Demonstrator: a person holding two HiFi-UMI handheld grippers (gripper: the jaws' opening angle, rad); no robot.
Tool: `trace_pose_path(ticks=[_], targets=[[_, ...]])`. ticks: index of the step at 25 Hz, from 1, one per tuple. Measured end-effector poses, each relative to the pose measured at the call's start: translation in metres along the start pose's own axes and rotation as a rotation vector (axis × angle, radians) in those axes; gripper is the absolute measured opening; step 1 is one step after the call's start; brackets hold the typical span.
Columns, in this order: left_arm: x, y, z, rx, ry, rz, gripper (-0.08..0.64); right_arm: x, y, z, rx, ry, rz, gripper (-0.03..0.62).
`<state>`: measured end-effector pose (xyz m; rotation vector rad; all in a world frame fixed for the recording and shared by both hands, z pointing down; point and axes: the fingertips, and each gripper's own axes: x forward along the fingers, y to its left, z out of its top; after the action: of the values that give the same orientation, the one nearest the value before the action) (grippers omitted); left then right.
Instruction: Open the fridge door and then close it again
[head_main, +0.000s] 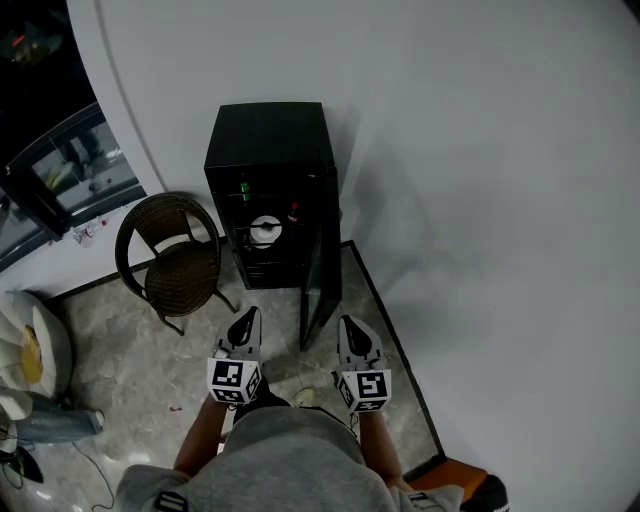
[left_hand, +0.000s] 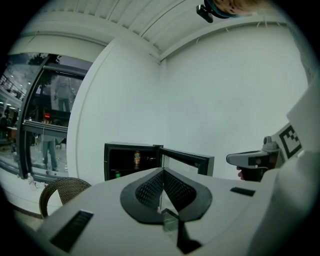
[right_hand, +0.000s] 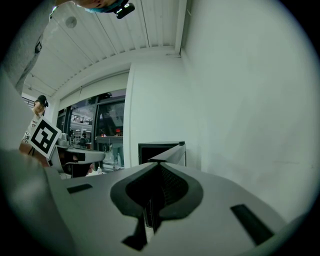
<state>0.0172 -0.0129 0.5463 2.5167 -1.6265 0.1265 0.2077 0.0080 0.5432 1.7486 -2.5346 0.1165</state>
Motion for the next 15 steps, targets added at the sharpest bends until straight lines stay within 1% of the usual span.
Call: trace_pose_path(ticks=[7,12,15], targets=[[0.0006,-0.0008,0.0028,-0.023,-0.009,-0.004,0.005,-0.0001,-0.0036,-0.0015,0.013,-0.001,-0.002,0.025],[-0.0024,-0.0007,0.0058,-0.015,-0.012,-0.002,0.005,0.0006,-0.0060,-0.0004,0.004,-0.005,0.001,0.025],[-0.0061,0.0005,0.0067,-0.015,-0.008,0.003,0.005,0.0024,-0.0055,0.0018,-0.010,-0.010,0.019,0.026]])
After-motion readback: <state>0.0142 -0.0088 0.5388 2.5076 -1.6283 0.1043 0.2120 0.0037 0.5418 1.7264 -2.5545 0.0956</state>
